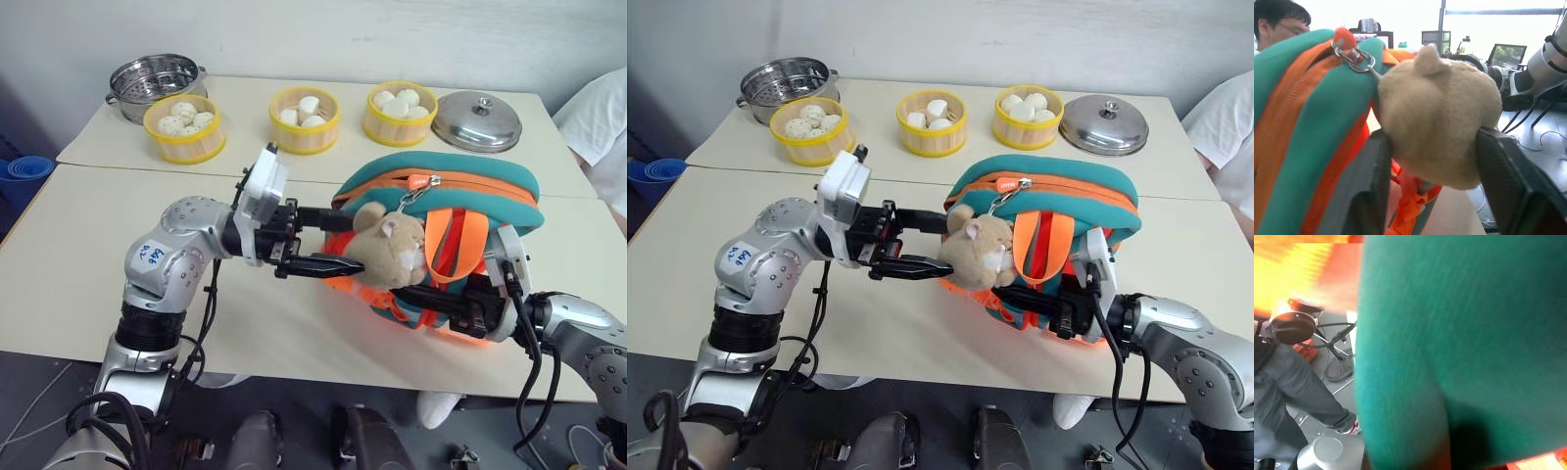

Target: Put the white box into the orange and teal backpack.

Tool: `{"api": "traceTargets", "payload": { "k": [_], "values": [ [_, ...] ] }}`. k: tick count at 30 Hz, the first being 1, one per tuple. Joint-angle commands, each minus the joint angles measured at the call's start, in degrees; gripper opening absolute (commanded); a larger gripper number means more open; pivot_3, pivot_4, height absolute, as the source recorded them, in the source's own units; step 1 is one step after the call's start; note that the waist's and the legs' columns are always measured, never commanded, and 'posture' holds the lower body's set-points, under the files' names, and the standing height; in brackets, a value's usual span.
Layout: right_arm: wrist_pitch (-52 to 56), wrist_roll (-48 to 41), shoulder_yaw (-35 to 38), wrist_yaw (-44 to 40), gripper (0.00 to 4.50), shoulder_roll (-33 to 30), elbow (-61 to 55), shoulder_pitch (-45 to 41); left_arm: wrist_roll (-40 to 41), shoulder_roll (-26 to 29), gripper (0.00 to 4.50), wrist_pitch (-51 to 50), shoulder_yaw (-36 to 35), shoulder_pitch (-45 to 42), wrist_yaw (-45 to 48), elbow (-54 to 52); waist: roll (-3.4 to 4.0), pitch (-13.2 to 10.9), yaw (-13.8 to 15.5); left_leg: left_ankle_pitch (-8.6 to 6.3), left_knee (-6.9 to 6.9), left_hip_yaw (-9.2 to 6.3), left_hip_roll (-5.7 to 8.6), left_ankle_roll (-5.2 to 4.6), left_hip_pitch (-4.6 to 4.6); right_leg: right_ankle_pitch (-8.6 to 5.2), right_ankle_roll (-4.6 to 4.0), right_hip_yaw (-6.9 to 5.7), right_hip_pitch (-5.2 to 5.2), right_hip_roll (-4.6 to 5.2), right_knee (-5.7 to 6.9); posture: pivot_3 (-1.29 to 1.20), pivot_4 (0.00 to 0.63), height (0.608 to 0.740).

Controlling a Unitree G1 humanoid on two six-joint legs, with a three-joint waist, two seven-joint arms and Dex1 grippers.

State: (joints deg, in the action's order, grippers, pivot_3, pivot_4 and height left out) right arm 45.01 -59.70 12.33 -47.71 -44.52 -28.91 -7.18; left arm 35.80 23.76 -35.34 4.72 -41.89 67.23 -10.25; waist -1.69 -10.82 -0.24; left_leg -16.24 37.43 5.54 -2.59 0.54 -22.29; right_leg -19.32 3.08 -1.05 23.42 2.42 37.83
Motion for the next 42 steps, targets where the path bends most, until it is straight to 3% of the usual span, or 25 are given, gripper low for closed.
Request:
{"api": "traceTargets", "payload": {
  "k": [1, 7, 14, 20, 23, 27, 31, 37, 38, 40, 41, 42],
  "values": [
    [-0.5, -0.5, 0.2, 0.0, 0.0, 0.7, -0.9, -0.2, 0.2, -2.1, 1.49, 1.1, 1.0, 0.8, -2.4, -0.9, 0.0, 0.0, 0.0, 0.0, 0.0, 0.0, -0.01, 0.0, 0.0, 0.0, 0.0, 0.0, 0.0, 0.0, 0.0, 0.0, 0.15, 0.74],
    [-0.8, -0.5, 0.9, 1.6, 0.0, 1.5, -1.6, 0.8, 0.4, 0.5, 0.01, 1.8, -3.0, -0.1, -2.8, 2.9, 0.0, 0.0, -0.1, 0.01, -0.01, 0.0, -0.02, 0.01, 0.04, 0.0, 0.0, 0.02, 0.0, -0.04, 0.02, 0.0, 0.15, 0.74],
    [-2.5, -0.4, 3.3, 4.1, 0.0, 3.4, -2.2, 2.8, -1.4, 9.7, 0.01, 5.3, -11.3, -6.7, -2.4, 18.3, 0.0, 0.0, -0.1, 0.01, -0.01, 0.01, -0.01, 0.0, 0.05, 0.0, 0.0, 0.01, -0.01, -0.04, 0.02, 0.0, 0.15, 0.74],
    [-5.0, 0.1, 5.0, 5.1, 0.0, 4.8, -1.7, 4.3, -11.3, 16.8, 0.01, 12.2, -7.6, -11.5, -1.7, 33.2, 0.0, 0.0, 0.0, 0.01, -0.02, 0.03, 0.0, 0.0, 0.04, 0.0, -0.01, -0.02, 0.0, -0.02, 0.0, 0.0, 0.15, 0.74],
    [-5.7, -0.3, 5.4, 5.5, 0.0, 5.3, -1.7, 5.2, -15.2, 16.8, 0.01, 12.8, -4.9, -12.6, -2.7, 37.5, 0.0, 0.0, 0.1, -0.01, 0.0, 0.04, 0.0, -0.03, 0.02, 0.0, -0.01, -0.02, 0.0, 0.0, 0.0, 0.0, 0.15, 0.74],
    [-6.9, 0.2, 5.2, 5.5, 0.0, 5.9, -1.6, 6.5, -26.1, 14.9, 0.01, 22.7, 4.5, -9.2, -3.5, 41.4, 0.01, 0.0, -0.1, -0.01, -0.06, 0.11, 0.0, -0.04, 0.06, 0.0, -0.01, 0.01, 0.02, -0.01, 0.01, 0.0, 0.15, 0.74],
    [-7.7, 0.2, 5.1, 6.0, 0.0, 6.8, -1.8, 6.8, -24.4, 7.1, 0.01, 26.7, 3.3, -3.7, -8.2, 37.7, 0.0, 0.0, 0.1, -0.04, 0.03, 0.16, -0.03, -0.1, 0.08, 0.0, -0.01, 0.06, 0.02, 0.01, 0.08, 0.0, 0.15, 0.74],
    [-10.3, 2.3, 5.2, 7.2, 0.0, 9.9, -1.2, 9.2, -20.9, 7.7, 0.01, 25.9, 0.4, 5.4, -5.8, 27.9, 0.0, 0.0, 0.0, -0.03, -0.05, 0.17, -0.08, -0.03, 0.07, -0.01, -0.02, 0.06, 0.08, 0.0, 0.09, 0.0, 0.15, 0.74],
    [-10.3, 2.2, 5.1, 7.6, 0.0, 10.5, -0.7, 8.8, -19.9, 8.9, 0.64, 25.1, -0.9, 6.4, -5.3, 27.0, 0.0, 0.0, 0.0, -0.04, -0.04, 0.17, -0.07, -0.04, 0.09, -0.01, -0.02, 0.06, 0.06, 0.01, 0.11, 0.0, 0.15, 0.74],
    [-12.3, 5.8, 4.0, 7.5, 0.0, 10.7, 0.1, 8.3, -17.8, 11.3, 1.17, 23.9, -3.5, 8.2, -3.8, 25.2, 0.0, 0.0, -0.4, -0.06, -0.01, 0.19, -0.06, -0.12, 0.1, 0.0, -0.03, 0.09, 0.06, 0.01, 0.15, 0.0, 0.15, 0.74],
    [-15.1, 9.8, 3.0, 6.1, 0.64, 10.2, 0.4, 8.2, -16.6, 12.6, 1.5, 23.5, -5.0, 9.4, -2.7, 24.0, 0.0, 0.0, -0.7, -0.07, -0.01, 0.2, -0.07, -0.13, 0.12, 0.0, -0.04, 0.1, 0.05, 0.01, 0.17, 0.0, 0.15, 0.74],
    [-18.0, 13.7, 2.4, 5.0, 0.92, 9.6, 0.5, 8.2, -15.5, 13.9, 1.82, 23.0, -6.2, 10.7, -1.8, 22.6, 0.0, 0.0, -0.9, -0.07, -0.05, 0.19, -0.07, -0.13, 0.12, 0.0, -0.04, 0.09, 0.06, 0.01, 0.16, 0.0, 0.15, 0.74]
  ]
}}
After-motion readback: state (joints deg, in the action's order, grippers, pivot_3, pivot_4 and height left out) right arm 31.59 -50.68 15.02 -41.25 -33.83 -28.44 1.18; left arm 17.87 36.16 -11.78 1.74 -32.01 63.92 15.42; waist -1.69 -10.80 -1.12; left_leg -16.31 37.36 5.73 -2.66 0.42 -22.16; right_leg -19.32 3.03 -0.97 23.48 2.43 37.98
